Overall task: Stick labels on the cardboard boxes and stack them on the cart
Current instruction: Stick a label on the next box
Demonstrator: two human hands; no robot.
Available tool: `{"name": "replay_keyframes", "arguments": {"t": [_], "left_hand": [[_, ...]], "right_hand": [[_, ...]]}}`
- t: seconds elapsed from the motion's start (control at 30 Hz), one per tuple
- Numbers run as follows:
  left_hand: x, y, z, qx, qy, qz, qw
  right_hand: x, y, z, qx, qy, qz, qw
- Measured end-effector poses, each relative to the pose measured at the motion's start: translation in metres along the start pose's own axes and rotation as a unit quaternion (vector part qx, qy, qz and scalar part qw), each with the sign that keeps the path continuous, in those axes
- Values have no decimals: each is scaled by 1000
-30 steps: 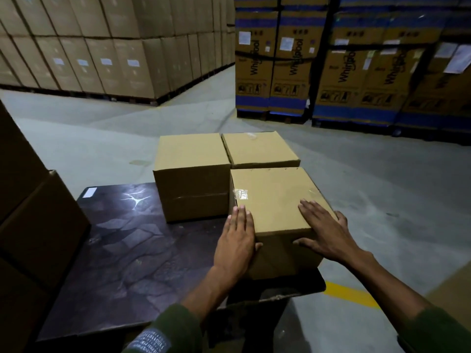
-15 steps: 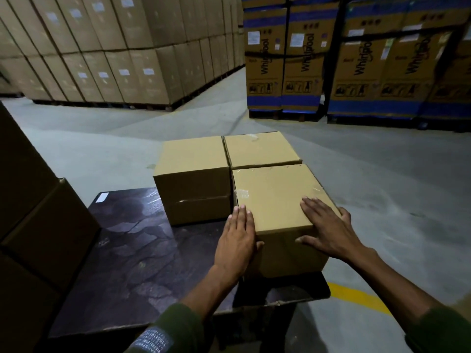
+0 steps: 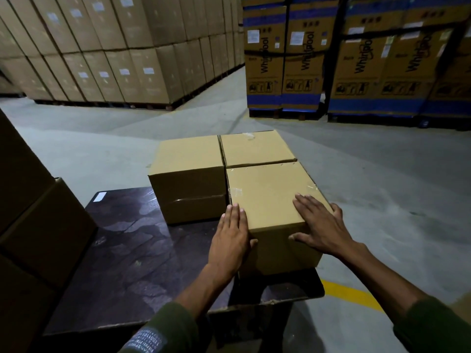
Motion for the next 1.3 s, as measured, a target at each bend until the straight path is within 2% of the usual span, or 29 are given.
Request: {"name": "replay_keyframes", "arguments": {"t": [0.57, 0.83, 1.0, 1.3], "left_hand": [[5, 0, -2, -2, -4, -5, 1000], [2, -11, 7, -15, 5, -29, 999], [-6, -49, 26, -66, 15, -42, 997], [-40, -146, 99, -216, 9, -113, 970]], "right_hand": [[2, 5, -6, -9, -13, 5, 1000], [-2, -4, -11, -16, 22, -69, 997], [-6, -44, -23, -65, 75, -126, 987], [-2, -167, -64, -207, 73, -182, 959]]}}
Point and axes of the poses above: each hand's wrist, its own z-axis away from the middle knuckle, its own x-axis out of the palm, y = z × x, the point moved 2 cm from there along -z, towards the middle knuckle, and after that the axes turned 12 degrees about -z, right-handed, at the moved point
